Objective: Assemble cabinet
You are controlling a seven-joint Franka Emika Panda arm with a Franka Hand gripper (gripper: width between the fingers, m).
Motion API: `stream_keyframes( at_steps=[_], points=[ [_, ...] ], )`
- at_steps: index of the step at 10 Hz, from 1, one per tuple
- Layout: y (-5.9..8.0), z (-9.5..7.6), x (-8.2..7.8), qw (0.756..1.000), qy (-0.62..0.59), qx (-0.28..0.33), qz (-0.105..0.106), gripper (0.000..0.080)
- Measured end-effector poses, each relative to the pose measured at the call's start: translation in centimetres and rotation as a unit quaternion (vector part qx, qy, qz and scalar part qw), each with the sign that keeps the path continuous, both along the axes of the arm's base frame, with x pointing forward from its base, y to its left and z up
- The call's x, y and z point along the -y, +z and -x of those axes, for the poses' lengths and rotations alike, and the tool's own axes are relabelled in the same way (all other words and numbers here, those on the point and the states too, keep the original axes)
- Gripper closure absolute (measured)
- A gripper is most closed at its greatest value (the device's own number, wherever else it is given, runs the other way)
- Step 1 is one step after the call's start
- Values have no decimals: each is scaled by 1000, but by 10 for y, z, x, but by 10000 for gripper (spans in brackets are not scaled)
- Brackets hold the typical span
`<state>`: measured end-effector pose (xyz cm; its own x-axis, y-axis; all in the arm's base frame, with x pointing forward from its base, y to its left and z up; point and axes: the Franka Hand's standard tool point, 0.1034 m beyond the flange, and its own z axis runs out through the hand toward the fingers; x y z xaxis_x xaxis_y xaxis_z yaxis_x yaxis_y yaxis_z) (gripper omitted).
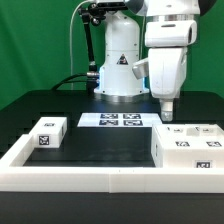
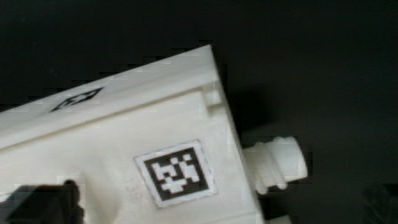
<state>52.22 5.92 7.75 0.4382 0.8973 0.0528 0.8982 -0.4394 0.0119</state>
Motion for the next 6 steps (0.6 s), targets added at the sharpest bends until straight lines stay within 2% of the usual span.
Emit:
stream_keyframes(
  at_steps=[2,3,4,5,6],
  points=[
    [-8,3,10,992,-128,-6,-18,2],
    [-10,6,12,974,-225,-16,-27,2],
    [-11,9,6,954,-297,-20,-30,2],
    [-13,13,-5,923,-383,-30,-30,2],
    [-14,14,-8,894,-446,-38,-36,2]
  ],
)
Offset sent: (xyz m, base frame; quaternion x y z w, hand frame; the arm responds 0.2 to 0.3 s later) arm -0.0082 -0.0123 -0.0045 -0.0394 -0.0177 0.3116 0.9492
